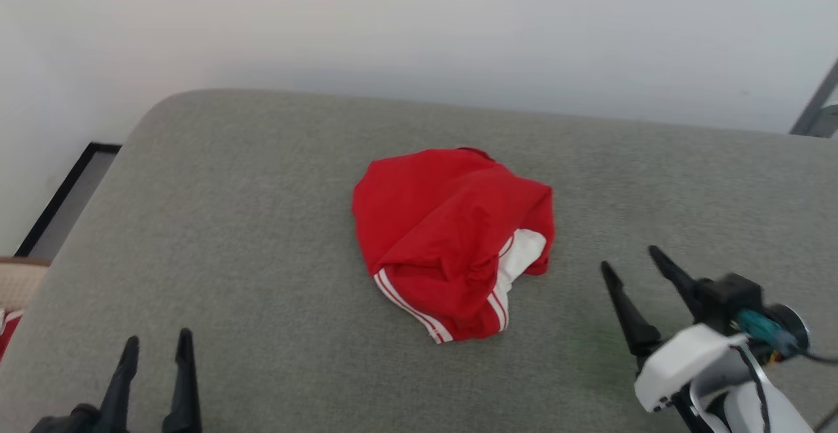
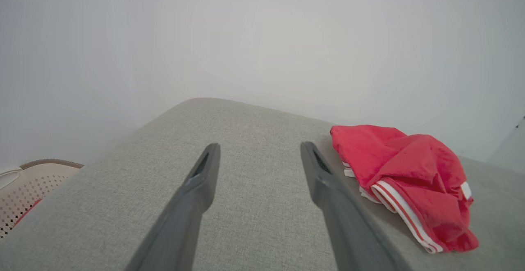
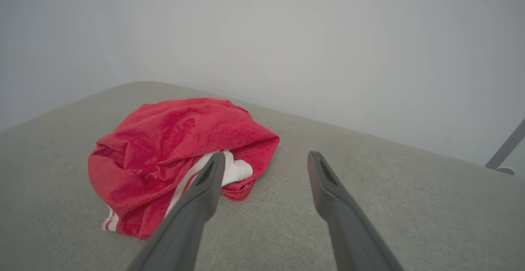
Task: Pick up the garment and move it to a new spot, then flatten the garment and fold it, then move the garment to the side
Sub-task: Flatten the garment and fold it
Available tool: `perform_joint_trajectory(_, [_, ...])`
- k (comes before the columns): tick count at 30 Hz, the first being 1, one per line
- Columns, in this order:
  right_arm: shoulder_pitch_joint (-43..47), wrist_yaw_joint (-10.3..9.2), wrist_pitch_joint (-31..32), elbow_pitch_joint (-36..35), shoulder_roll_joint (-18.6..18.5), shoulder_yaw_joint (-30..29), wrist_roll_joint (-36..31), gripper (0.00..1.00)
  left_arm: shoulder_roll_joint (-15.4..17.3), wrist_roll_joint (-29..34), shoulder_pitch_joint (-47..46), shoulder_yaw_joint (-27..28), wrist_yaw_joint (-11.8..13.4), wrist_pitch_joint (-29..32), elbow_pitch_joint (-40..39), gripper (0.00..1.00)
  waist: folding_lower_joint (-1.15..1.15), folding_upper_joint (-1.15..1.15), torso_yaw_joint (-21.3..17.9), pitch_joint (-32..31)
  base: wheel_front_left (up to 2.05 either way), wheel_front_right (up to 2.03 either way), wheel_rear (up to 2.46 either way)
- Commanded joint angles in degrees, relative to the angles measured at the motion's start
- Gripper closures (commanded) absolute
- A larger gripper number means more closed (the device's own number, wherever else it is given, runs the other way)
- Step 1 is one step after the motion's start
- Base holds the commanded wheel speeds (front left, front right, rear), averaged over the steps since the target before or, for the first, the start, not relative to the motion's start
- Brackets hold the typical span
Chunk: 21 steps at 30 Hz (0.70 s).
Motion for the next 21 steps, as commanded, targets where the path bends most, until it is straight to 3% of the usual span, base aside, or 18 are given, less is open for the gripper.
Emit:
perform_joint_trajectory(1, [-1.64, 0.0, 1.65, 0.93, -1.07, 1.49, 0.9, 0.0, -0.26, 0.75, -1.1, -0.27, -0.42, -0.3, 0.15, 0.0, 0.0, 0.0, 1.71, 1.26, 0.0, 0.0, 0.0])
perform_joint_trajectory(13, [-14.8, 0.0, 16.33, 9.01, -9.47, 15.5, 7.83, 0.0, -3.14, 1.69, -7.19, -4.33, -2.26, -0.3, 2.59, 0.0, 0.0, 0.0, 10.48, 7.27, 0.0, 0.0, 0.0])
perform_joint_trajectory(21, [-21.91, 0.0, 22.74, 14.98, -12.29, 22.09, 8.99, 0.0, -4.83, 1.92, -10.13, -6.25, -2.76, -0.3, 4.5, 0.0, 0.0, 0.0, 14.31, 10.45, 0.0, 0.0, 0.0])
